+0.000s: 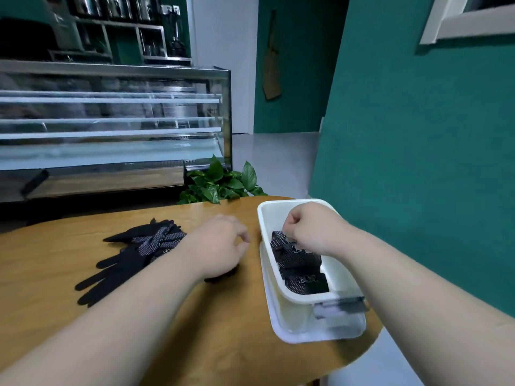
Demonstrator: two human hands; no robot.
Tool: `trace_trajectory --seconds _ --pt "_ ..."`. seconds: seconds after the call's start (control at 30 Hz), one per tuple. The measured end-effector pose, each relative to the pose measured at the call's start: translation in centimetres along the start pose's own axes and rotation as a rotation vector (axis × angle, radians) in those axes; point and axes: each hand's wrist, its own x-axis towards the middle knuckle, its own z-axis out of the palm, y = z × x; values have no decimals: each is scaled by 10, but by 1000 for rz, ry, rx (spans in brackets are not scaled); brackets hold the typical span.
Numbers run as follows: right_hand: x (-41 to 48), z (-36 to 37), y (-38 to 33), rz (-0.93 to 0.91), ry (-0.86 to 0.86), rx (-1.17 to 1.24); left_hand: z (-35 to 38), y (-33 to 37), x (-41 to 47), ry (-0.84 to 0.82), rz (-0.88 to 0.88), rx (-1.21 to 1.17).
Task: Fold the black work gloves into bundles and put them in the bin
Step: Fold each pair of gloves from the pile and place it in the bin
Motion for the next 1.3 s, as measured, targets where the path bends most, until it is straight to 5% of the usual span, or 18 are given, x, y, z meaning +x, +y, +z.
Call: trace_trajectory --seconds 0.5,0.77,1.03,1.3 --pt "-48 153 -81 -199 -86 29 37 -99 -168 230 -431 -305" --pt "-38 225 -108 -206 -191 -123 77 -145 -208 206 -610 -431" --pt "1 254 -145 -178 -164 -122 58 -189 -203 259 -621 -534" --pt "45 287 -185 -353 -78 -280 56 -209 -212 286 -662 -595"
